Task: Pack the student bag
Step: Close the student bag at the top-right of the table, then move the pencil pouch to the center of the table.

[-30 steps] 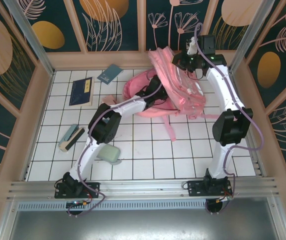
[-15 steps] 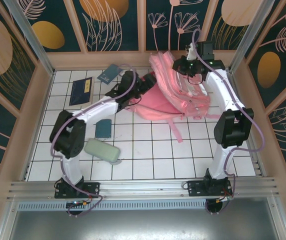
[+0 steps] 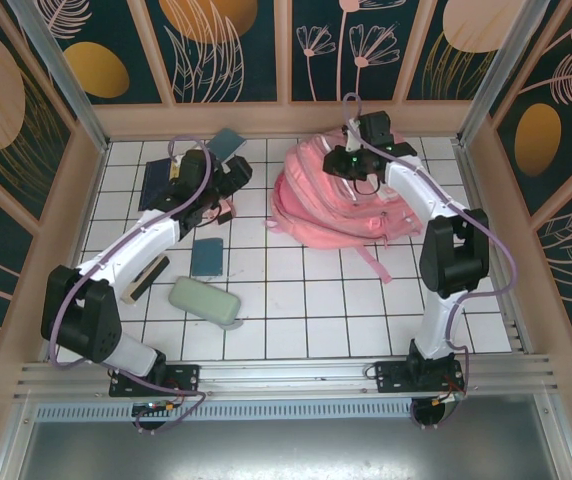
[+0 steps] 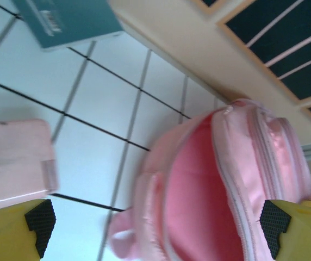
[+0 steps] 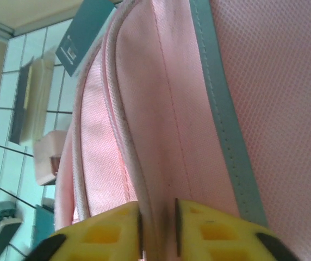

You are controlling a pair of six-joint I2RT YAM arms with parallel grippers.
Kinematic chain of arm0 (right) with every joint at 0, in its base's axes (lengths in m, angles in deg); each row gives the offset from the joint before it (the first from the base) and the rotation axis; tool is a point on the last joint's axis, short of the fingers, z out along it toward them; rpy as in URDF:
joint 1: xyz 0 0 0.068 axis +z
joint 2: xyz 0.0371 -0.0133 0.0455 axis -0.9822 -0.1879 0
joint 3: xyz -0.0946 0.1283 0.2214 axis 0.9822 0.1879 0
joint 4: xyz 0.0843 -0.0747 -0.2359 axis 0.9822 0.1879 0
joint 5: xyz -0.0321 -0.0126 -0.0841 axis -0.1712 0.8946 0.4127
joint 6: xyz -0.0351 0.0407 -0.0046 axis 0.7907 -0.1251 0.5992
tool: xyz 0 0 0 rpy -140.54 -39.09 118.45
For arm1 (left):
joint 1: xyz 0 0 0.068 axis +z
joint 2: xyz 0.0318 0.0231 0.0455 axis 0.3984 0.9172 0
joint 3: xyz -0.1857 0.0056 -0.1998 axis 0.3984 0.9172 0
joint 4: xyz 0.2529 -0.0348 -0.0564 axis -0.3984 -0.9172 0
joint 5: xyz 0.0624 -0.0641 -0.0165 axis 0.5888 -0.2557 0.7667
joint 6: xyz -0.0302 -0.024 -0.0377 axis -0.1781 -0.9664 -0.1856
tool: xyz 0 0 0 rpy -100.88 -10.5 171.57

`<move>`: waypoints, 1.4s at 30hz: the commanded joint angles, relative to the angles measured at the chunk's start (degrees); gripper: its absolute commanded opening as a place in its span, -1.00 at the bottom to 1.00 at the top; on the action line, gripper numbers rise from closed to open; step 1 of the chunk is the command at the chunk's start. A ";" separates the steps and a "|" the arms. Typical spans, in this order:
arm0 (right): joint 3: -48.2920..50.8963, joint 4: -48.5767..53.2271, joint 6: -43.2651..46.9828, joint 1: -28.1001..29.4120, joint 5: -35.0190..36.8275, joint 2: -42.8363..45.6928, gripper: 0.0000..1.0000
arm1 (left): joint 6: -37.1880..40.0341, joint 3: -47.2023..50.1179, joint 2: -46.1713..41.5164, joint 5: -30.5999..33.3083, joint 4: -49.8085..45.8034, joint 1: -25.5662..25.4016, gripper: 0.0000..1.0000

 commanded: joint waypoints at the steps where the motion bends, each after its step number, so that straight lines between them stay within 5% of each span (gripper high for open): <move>1: 1.07 -3.37 0.14 0.50 4.09 -0.30 -0.33 | 4.51 1.55 -0.72 2.19 -6.93 1.25 0.97; 12: 3.33 -6.43 -1.70 4.91 7.22 1.86 0.02 | 6.89 0.98 4.12 1.09 -10.29 6.98 0.95; 17: 5.41 -8.41 -2.31 6.25 9.32 3.77 0.35 | 9.04 -1.36 6.75 1.60 -11.78 9.66 0.94; 23: 5.93 -9.24 -2.39 6.87 10.01 4.08 0.44 | 12.05 -6.05 11.00 1.72 -11.74 12.35 0.90; 29: 5.04 -9.70 -2.24 7.73 9.35 3.76 0.98 | 13.07 -13.31 18.11 -0.34 -11.41 14.61 0.66; 42: 7.63 -10.10 5.62 17.76 7.27 3.32 0.97 | 9.69 -7.21 12.32 1.49 -12.90 17.48 0.91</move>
